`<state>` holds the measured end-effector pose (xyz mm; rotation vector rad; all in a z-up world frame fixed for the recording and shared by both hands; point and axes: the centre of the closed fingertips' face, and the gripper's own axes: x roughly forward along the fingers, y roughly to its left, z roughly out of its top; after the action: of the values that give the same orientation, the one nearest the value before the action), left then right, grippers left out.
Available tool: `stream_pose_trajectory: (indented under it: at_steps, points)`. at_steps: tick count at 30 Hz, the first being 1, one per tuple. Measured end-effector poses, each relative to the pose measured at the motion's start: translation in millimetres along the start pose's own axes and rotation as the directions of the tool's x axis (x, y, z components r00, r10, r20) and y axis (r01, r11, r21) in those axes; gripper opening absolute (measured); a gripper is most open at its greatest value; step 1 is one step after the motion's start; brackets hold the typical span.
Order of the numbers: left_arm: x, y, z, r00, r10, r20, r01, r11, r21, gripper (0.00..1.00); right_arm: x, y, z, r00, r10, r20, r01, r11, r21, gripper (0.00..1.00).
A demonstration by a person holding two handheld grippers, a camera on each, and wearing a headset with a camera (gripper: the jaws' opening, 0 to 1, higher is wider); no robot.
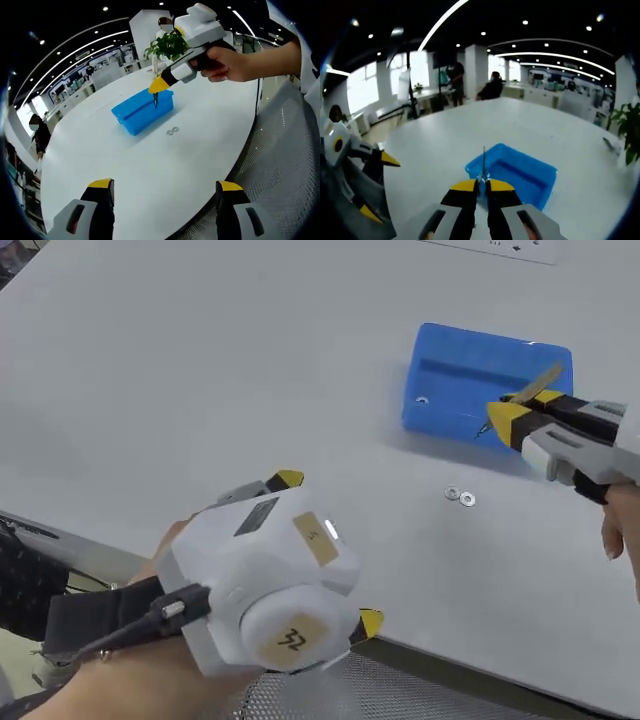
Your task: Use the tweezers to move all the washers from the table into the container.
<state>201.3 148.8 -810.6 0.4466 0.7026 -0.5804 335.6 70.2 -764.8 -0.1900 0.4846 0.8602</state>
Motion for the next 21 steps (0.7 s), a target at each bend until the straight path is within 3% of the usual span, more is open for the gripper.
stream_pose_trajectory:
  at_steps: [8,21]
  points:
    - [-0.4,0.4,0.0,1.0000,0.004,0.002,-0.004,1.000,0.004,0.86,4.1,19.9,-28.0,0.9966,0.053,-0.064,-0.055,0.998,-0.039,0.04]
    - [-0.2,0.2,0.4,1.0000,0.006,0.005,-0.006,1.000,0.001,0.89,16.6,15.7,-46.9,0.9906,0.078,-0.112,-0.082,0.996,-0.031,0.04]
